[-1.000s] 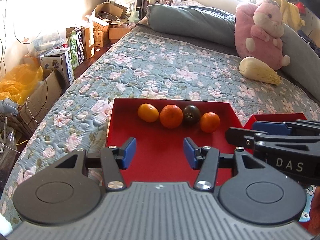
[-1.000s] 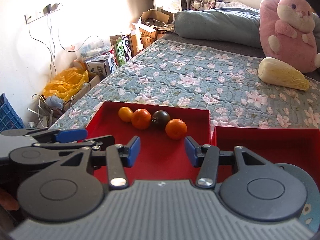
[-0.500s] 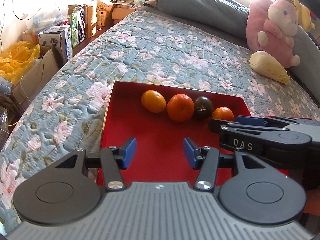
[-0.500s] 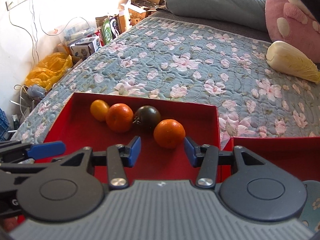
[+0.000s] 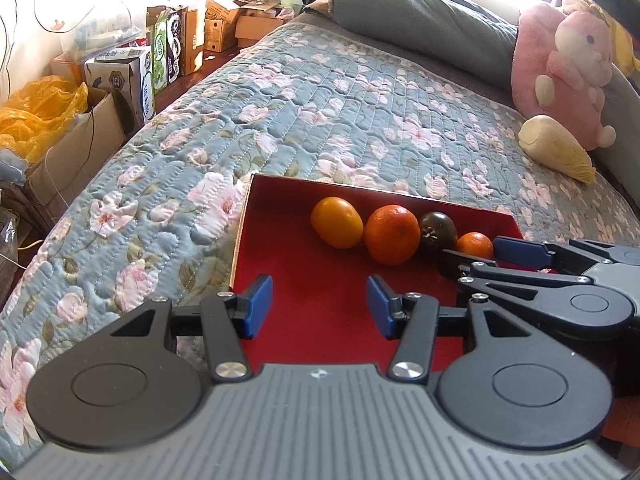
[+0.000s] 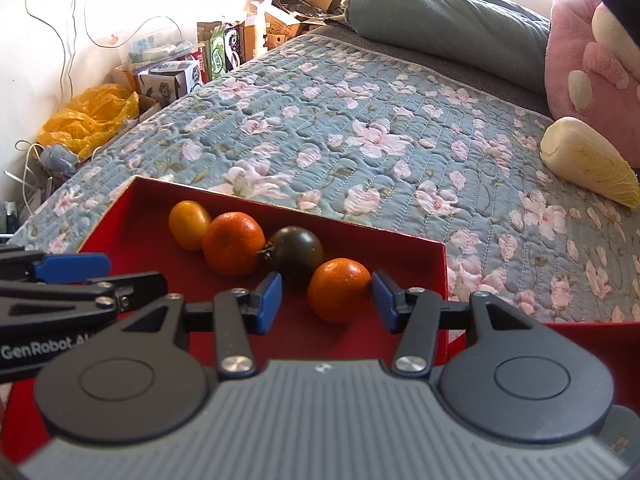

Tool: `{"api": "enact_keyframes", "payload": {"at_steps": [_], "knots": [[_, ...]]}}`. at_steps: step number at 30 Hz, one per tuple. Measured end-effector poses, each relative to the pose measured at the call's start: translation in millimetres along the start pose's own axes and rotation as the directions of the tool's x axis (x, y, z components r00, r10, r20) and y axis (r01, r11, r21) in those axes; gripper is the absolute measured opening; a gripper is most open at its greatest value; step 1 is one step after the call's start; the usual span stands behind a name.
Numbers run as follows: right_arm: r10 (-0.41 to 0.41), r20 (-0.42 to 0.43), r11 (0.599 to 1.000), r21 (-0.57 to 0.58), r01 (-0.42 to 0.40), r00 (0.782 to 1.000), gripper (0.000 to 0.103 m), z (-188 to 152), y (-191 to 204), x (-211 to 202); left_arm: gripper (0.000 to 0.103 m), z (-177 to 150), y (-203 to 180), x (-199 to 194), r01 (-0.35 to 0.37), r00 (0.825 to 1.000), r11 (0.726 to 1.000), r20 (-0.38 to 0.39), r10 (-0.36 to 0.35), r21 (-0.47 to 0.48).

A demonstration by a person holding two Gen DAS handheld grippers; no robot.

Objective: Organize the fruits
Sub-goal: 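Close the right gripper on an orange tomato and lift it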

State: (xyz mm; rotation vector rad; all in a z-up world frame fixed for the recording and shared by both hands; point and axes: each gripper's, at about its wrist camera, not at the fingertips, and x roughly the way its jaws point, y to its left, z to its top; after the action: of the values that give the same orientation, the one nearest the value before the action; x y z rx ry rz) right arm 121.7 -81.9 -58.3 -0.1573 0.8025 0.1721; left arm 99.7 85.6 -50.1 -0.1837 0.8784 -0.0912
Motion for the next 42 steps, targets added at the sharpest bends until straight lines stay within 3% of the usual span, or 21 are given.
{"api": "enact_keyframes", "payload": {"at_steps": [7, 11, 20, 27, 33, 42], "knots": [[-0.041, -0.019, 0.996, -0.08, 0.039, 0.999, 0.054, -2, 2, 14, 0.058, 1, -6, 4, 0.008, 1.0, 1.0, 0.0, -0.008, 0.009], [-0.049, -0.005, 0.996, -0.072, 0.048, 0.999, 0.039, -5, -6, 11, 0.058, 1, -6, 7, 0.009, 1.0, 1.0, 0.002, -0.009, 0.003], [0.048, 0.037, 0.998, 0.035, -0.049, 0.998, 0.039, -19, -18, -20, 0.058, 6, -10, 12, 0.03, 0.999, 1.0, 0.039, -0.03, 0.008], [0.123, 0.096, 0.982, 0.134, -0.135, 0.988, 0.039, -33, -33, -62, 0.058, 14, 3, 22, -0.007, 0.998, 0.998, 0.06, 0.011, -0.067], [0.162, 0.107, 0.973, 0.15, -0.177, 0.981, 0.039, -38, -35, -74, 0.058, 15, -7, 28, 0.028, 0.999, 0.999, 0.047, -0.026, -0.034], [0.184, 0.117, 0.967, 0.157, -0.201, 0.976, 0.039, -38, -36, -81, 0.058, 20, -6, 38, -0.016, 0.998, 1.0, 0.065, 0.017, -0.011]]}}
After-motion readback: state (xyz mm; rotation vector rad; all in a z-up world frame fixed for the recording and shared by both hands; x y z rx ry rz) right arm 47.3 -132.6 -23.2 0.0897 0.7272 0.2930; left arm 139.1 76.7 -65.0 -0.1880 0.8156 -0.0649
